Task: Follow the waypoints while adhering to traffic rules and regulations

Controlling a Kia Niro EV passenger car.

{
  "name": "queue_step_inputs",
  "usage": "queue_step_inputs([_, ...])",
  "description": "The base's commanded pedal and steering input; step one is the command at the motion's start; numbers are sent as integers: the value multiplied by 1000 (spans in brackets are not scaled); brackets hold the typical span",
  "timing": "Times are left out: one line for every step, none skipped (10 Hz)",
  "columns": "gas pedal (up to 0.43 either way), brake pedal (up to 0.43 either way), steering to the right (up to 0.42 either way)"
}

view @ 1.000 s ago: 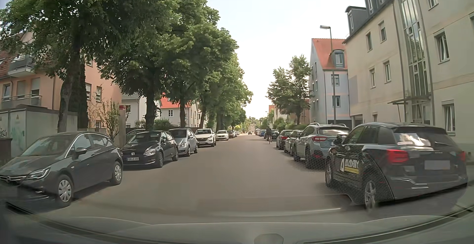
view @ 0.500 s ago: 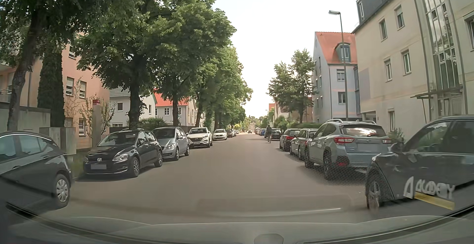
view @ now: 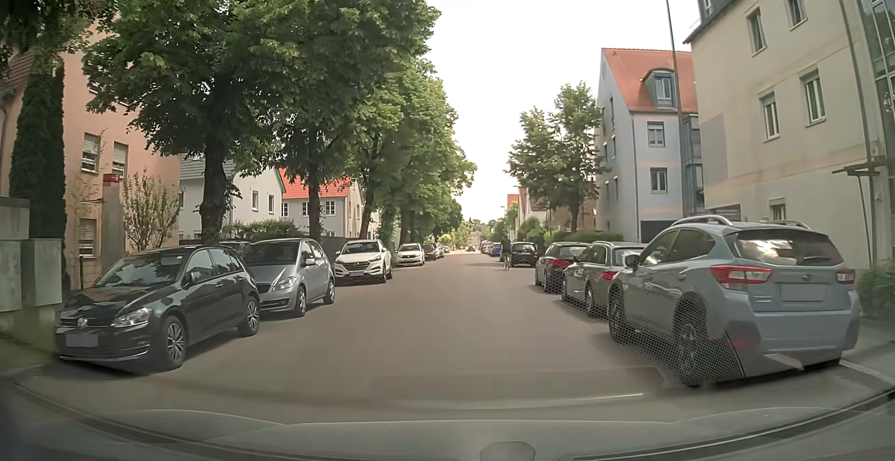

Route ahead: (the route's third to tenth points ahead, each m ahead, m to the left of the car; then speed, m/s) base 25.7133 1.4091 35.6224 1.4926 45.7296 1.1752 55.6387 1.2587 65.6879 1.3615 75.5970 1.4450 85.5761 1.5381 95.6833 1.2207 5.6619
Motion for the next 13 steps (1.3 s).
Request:
queue_step_inputs([87, 0, 4])
queue_step_inputs([87, 0, 4])
queue_step_inputs([87, 0, 4])
queue_step_inputs([87, 0, 4])
queue_step_inputs([87, 0, 4])
queue_step_inputs([98, 0, 4])
queue_step_inputs([98, 0, 4])
queue_step_inputs([98, 0, 4])
queue_step_inputs([98, 0, 4])
queue_step_inputs([98, 0, 4])
queue_step_inputs([98, 0, 4])
queue_step_inputs([87, 0, 3])
queue_step_inputs([87, 0, 3])
